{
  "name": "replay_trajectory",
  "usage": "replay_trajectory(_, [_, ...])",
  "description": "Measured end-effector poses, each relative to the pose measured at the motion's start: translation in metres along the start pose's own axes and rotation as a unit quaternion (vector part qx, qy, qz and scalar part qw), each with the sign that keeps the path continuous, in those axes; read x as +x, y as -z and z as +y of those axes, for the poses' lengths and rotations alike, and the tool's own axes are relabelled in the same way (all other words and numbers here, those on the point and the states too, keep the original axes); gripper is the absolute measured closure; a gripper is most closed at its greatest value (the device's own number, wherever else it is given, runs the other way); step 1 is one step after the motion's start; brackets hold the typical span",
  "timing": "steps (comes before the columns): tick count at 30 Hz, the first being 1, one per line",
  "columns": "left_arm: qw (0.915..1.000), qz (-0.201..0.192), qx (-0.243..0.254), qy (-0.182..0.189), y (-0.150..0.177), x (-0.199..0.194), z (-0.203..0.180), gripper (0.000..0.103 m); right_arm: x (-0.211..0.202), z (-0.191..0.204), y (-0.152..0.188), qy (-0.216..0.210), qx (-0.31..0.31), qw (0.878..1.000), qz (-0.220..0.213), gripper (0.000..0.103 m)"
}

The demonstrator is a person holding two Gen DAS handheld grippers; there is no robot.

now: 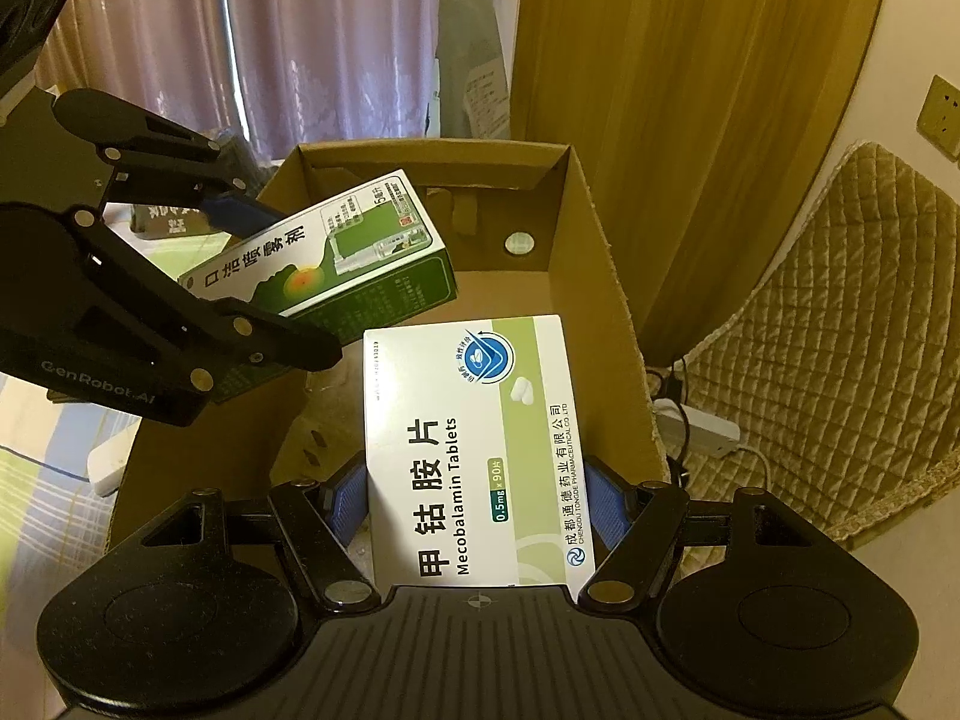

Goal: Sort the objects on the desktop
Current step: 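Open the left gripper to drop the green-and-white box into the cardboard box, then lower the Mecobalamin box into the cardboard box and open the right gripper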

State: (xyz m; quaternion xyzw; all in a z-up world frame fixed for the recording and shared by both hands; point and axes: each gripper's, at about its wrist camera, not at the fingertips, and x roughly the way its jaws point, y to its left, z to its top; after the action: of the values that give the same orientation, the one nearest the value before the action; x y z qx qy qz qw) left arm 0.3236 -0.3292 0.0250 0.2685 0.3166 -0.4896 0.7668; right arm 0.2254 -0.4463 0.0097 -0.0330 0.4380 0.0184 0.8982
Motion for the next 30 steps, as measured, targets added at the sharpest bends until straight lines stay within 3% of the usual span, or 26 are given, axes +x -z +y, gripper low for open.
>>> replay_trajectory(12, [0.9999,-0.006,-0.016,-0.002,0.001,0.001,0.009,0.053,0.013,0.004,-0.005,-0.003,-0.003,1.000,0.008,0.032])
replay_trajectory(30, [0.9990,-0.016,-0.032,-0.025,0.014,-0.027,0.018,0.053,0.020,0.011,-0.015,-0.008,-0.002,1.000,0.004,0.032])
